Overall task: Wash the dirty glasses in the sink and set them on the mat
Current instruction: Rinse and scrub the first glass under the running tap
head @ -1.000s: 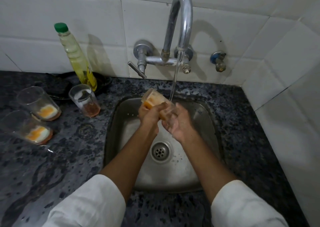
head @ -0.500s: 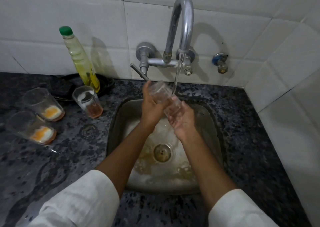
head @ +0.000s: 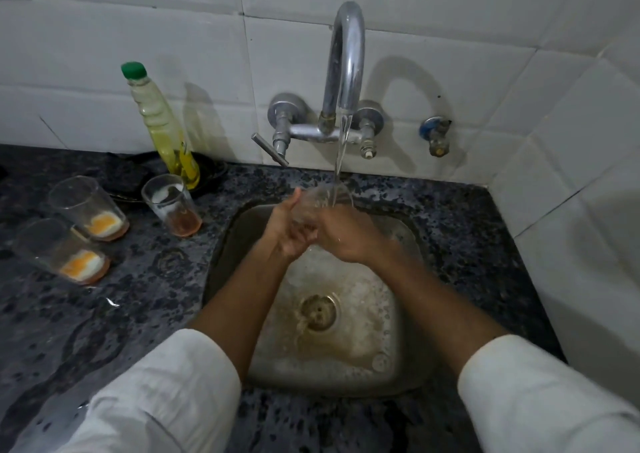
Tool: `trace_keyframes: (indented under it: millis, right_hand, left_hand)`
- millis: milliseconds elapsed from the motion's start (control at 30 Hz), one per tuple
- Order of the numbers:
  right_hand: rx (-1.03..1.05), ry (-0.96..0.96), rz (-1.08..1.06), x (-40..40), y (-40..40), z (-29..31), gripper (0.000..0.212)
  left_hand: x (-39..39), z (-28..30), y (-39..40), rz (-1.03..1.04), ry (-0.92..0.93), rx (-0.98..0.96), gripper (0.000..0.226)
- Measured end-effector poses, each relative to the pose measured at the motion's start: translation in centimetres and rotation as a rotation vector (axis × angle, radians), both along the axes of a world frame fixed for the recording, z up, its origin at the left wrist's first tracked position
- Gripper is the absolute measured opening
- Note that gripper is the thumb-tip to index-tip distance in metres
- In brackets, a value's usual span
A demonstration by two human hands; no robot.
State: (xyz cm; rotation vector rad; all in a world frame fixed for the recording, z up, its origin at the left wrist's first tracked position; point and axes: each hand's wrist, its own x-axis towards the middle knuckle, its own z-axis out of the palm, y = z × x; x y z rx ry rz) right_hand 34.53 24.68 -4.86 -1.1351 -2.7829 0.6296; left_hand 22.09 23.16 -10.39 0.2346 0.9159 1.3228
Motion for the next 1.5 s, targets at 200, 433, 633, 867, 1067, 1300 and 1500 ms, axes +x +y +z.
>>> trace_keyframes:
  millis: [200,433,633,867,1067,1300,1500]
  right_hand:
    - [-0.048,0.325,-0.202,-1.6,-0.8,0.4,0.031]
    - [0.19,-0.257,0.052,0.6,-0.1,0.7,0.027]
    - [-0.238,0.617,-0.549,-2.9,-0.9,0.1,0.028]
    - [0.134,-0.287,0.036,1.1,0.2,0.6,0.023]
    - [-0.238,0.531,-0.47,-2.6,-0.6,-0.5,0.03]
    - [0.234,-0.196,-0.028,0.5,-1.1,0.5,0.025]
    - [-0.094,0.377,-0.341,-2.4,-1.4,-0.5,0.024]
  left_hand:
    - [0.3,0.1,-1.0,0.02,-0.111,0.058,0.045]
    - [-0.4,0.4,0.4,-0.079,-0.033,-0.098,0.046]
    - [1.3,-0.7,-0.4,-0.007,-0.222,0.085,0.036]
    - [-0.5,-0.5,0.1,-0.13,0.003,-0.083,0.059]
    - [1.6,-1.4,-0.5,0.049,-0.254,0.088,0.032]
    - [0.3,-0.2,0.2,-0.103,-0.02,0.005,0.042]
    - [1.4,-0.6,-0.4,0.013,-0.253,0.115,0.04]
